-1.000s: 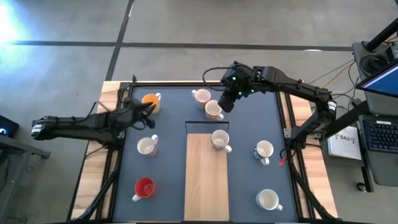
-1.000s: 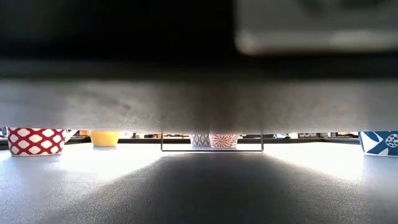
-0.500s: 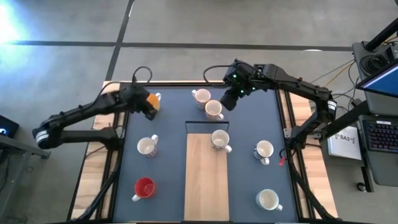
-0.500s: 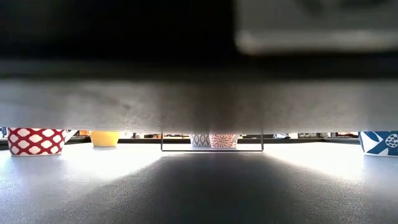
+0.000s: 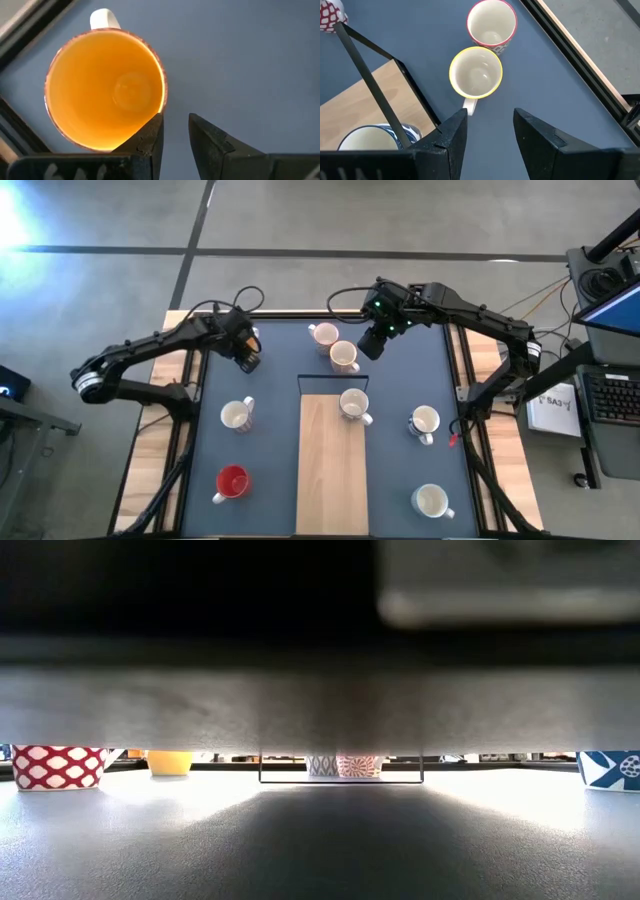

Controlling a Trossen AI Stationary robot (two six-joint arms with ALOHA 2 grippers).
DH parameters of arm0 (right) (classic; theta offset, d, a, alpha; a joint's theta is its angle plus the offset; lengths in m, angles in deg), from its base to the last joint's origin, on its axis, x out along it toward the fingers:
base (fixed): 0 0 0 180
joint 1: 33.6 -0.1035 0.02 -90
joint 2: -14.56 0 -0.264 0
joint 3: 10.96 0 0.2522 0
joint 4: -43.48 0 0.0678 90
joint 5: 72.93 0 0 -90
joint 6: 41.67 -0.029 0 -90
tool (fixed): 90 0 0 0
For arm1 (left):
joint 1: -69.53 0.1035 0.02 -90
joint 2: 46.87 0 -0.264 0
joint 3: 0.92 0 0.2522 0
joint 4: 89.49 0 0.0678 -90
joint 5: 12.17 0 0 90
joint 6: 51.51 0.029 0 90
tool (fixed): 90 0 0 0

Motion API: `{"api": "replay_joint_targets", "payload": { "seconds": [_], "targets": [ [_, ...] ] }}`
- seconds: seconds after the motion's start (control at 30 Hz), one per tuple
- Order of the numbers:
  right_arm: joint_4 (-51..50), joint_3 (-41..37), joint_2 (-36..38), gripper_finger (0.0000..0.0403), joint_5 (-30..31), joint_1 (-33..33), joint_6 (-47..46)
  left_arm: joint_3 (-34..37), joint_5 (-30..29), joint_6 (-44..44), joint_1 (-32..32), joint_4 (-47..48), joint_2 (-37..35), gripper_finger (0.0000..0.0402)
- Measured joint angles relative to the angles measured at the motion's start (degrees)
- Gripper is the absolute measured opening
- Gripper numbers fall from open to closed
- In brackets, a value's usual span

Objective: Place coffee mugs
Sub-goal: Put the yellow mug on the shelf

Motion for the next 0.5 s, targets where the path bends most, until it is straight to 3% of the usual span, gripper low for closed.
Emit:
{"api": "replay_joint_targets", "payload": {
  "seconds": [0.5],
  "targets": [
    [-0.1,0.0,0.0,0.0151,0.0,0.0,0.0,-5.6,-3.4,1.5,0.1,1.4,3.1,0.0074]
  ]
}}
